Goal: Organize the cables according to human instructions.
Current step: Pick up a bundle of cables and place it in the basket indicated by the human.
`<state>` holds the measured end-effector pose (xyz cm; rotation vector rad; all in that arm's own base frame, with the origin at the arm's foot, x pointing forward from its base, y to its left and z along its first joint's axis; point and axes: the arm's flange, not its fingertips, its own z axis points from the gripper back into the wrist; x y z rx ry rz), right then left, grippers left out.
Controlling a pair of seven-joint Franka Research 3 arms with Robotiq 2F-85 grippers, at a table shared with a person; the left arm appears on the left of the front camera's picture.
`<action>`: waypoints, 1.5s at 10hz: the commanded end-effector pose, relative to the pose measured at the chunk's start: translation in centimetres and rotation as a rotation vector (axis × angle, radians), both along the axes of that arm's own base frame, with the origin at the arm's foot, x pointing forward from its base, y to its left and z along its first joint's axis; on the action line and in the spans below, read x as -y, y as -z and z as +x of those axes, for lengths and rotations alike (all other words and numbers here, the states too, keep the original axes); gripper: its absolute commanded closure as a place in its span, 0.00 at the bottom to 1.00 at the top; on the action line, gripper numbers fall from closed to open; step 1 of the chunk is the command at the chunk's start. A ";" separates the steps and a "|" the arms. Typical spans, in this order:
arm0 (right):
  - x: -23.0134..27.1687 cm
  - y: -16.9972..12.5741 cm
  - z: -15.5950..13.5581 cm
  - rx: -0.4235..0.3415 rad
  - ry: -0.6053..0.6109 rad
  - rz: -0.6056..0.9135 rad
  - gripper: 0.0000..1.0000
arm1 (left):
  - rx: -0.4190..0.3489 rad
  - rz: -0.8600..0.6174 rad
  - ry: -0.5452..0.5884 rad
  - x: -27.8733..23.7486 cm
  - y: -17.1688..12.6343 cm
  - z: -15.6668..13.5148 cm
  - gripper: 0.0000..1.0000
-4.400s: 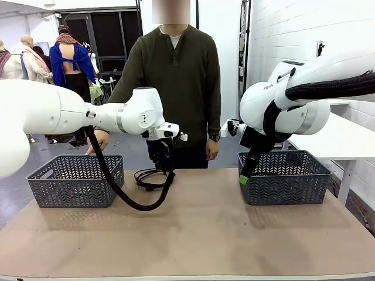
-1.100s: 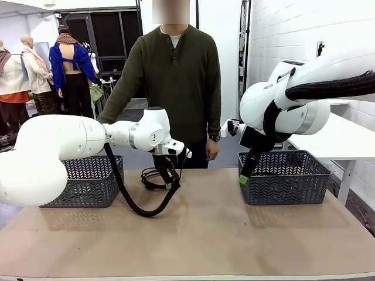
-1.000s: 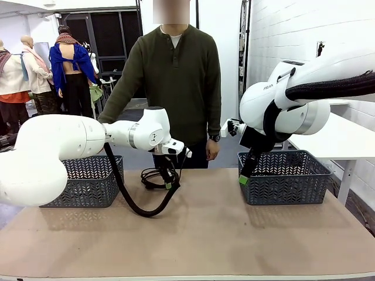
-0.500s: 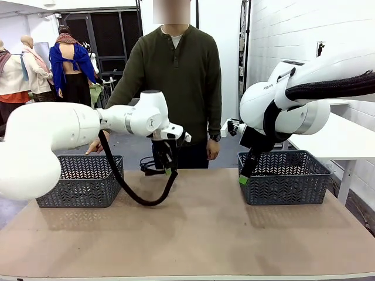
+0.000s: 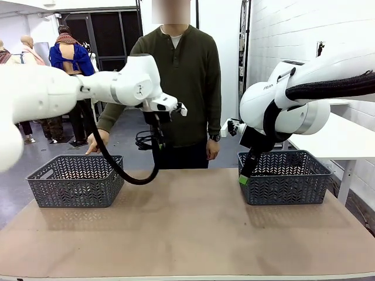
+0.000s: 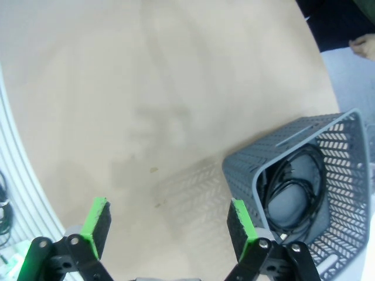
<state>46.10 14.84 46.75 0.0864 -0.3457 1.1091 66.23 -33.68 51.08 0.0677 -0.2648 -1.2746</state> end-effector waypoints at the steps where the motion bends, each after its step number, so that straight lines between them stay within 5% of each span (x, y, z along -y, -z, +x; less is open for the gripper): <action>1: 0.0 0.0 0.1 -0.002 0.002 -0.009 0.00 | 0.007 -0.035 0.124 -5.3 0.1 -3.0 1.00; 8: 0.0 0.0 0.1 -0.002 0.002 -0.009 0.00 | 0.015 0.059 0.196 -14.2 -1.6 -6.4 1.00; 15: 0.0 0.0 0.1 -0.002 0.002 -0.009 0.00 | -0.009 0.051 0.162 -13.1 -2.1 -5.4 1.00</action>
